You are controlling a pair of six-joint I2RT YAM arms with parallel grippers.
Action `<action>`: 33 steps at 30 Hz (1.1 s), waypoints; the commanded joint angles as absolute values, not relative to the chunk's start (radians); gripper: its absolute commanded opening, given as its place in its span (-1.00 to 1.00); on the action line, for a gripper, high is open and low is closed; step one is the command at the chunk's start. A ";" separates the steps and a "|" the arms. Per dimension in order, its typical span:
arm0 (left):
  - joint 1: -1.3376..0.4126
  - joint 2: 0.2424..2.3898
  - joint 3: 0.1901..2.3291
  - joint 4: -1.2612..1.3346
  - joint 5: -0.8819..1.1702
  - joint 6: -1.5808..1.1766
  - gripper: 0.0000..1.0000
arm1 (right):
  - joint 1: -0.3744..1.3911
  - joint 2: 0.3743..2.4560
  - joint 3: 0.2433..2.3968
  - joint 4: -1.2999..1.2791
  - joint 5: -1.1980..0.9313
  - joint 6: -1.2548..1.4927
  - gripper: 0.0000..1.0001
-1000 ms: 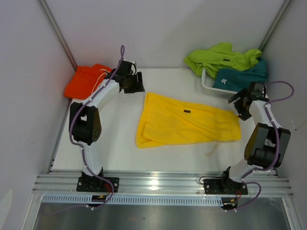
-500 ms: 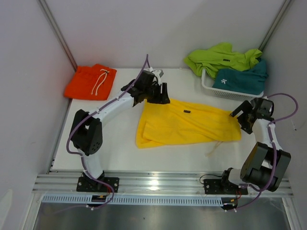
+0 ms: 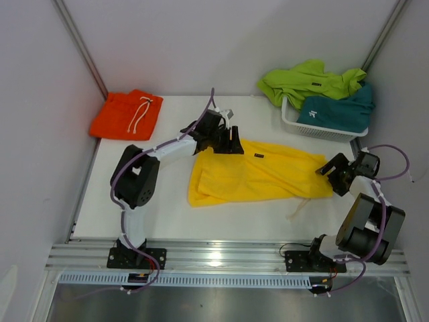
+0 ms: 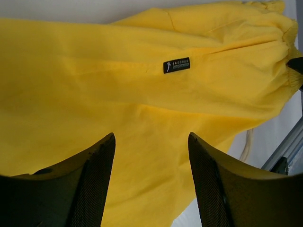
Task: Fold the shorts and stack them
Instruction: Fold the shorts
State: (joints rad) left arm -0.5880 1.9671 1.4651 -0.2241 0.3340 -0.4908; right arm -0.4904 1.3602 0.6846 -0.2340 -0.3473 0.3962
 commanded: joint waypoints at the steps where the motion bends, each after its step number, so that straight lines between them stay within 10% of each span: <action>1: -0.540 1.993 1.402 -0.129 0.396 -0.537 0.31 | -0.410 1.385 0.701 -0.207 -0.302 0.383 0.62; 14: -0.301 1.970 1.282 -0.112 0.358 -0.499 0.27 | 0.007 1.298 0.675 -0.252 -0.115 0.521 0.06; 23: -0.314 1.842 1.298 -0.185 0.233 -0.468 0.28 | 0.172 1.203 0.666 -0.299 -0.135 0.575 0.76; 33: -0.517 1.733 1.322 -0.189 0.179 -0.477 0.30 | -0.046 1.181 0.580 -0.186 -0.423 0.537 0.82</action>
State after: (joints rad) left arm -0.4507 1.7767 1.2949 -0.2100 0.1890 -0.4873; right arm -0.0010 1.1629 0.6205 -0.2676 -0.2947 0.5488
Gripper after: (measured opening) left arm 0.649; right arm 0.912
